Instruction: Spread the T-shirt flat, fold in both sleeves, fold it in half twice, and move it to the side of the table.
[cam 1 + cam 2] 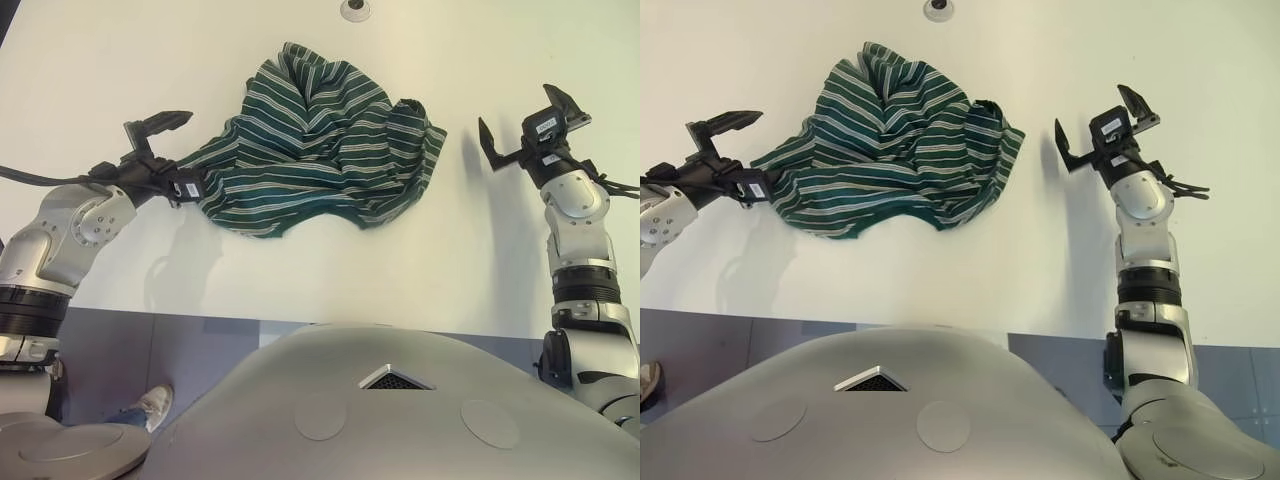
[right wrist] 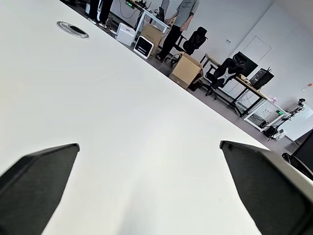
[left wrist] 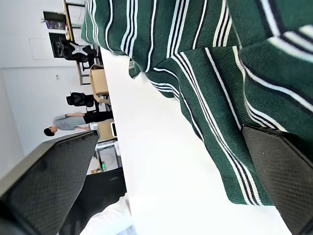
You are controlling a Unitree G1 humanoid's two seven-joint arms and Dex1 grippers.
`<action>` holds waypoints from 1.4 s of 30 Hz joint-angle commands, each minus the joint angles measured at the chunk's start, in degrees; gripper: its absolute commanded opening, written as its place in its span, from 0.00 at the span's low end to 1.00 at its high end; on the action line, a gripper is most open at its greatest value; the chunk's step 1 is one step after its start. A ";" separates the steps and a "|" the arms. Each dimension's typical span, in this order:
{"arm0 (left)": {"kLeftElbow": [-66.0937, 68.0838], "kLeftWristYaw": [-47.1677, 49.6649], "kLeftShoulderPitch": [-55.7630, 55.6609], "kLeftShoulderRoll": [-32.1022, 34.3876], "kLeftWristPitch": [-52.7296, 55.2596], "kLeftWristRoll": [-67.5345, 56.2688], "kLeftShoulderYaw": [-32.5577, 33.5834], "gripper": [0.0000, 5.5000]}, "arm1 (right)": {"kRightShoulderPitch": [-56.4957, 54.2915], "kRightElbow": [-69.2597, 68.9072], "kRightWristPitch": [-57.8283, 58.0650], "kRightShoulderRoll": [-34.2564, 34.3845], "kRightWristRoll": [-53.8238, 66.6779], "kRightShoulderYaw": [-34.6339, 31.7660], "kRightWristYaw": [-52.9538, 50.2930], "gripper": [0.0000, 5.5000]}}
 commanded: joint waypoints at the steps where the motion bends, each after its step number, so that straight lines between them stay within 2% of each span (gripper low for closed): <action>1: 2.55 4.11 -0.02 -4.84 -4.74 -3.96 1.00 0.98 | 0.14 -1.48 -0.85 -0.18 1.82 -0.59 1.81 0.98; 5: 9.45 11.13 -2.14 -7.93 -13.29 -11.45 7.09 0.98 | 2.05 -5.63 -4.37 0.63 4.02 -0.17 4.48 0.98; 8: 18.31 10.59 -4.25 -10.48 -22.03 -22.84 11.64 0.98 | 4.21 -10.71 -7.88 0.58 6.48 0.20 7.96 0.98; 12: 18.73 -5.42 -2.09 -13.82 -30.04 -49.53 13.11 0.98 | 8.08 -18.04 -12.98 -0.27 8.03 2.38 13.10 0.98; 15: 11.67 -22.49 5.30 -12.63 -33.30 -63.67 8.44 0.98 | 11.68 -24.31 -14.96 -2.07 8.76 4.90 17.73 0.98; 16: 10.30 -26.51 7.89 -11.58 -35.34 -63.17 6.29 0.98 | 13.13 -26.64 -15.66 -3.23 8.24 6.25 19.64 0.98; 18: 9.21 -30.56 11.75 -10.39 -39.97 -54.56 3.05 0.98 | 15.38 -30.95 -16.69 -5.91 7.03 9.53 23.75 0.98; 23: 7.15 -32.83 16.10 -9.37 -43.45 -36.35 0.84 0.98 | 18.29 -36.78 -17.79 -10.97 5.38 15.05 30.20 0.98; 26: 10.06 -29.44 14.33 -9.21 -41.23 -24.48 3.57 0.98 | 18.13 -36.84 -17.65 -12.53 2.18 16.67 31.19 0.98; 29: 12.41 -21.89 12.00 -8.17 -36.05 -9.31 6.27 0.98 | 16.99 -36.04 -17.13 -13.10 -3.57 18.46 31.06 0.98; 32: 14.50 -13.28 10.42 -6.72 -31.52 2.26 6.05 0.98 | 15.72 -33.77 -16.69 -12.80 -11.03 19.08 28.54 0.98; 37: 12.14 -8.07 13.16 -5.04 -32.33 5.09 5.05 0.98 | 13.85 -33.05 -15.97 -11.69 -16.97 19.21 25.44 0.98; 42: 13.05 -3.72 13.51 -2.91 -31.99 7.04 3.65 0.82 | 11.02 -30.98 -14.98 -10.20 -21.11 19.36 20.78 0.98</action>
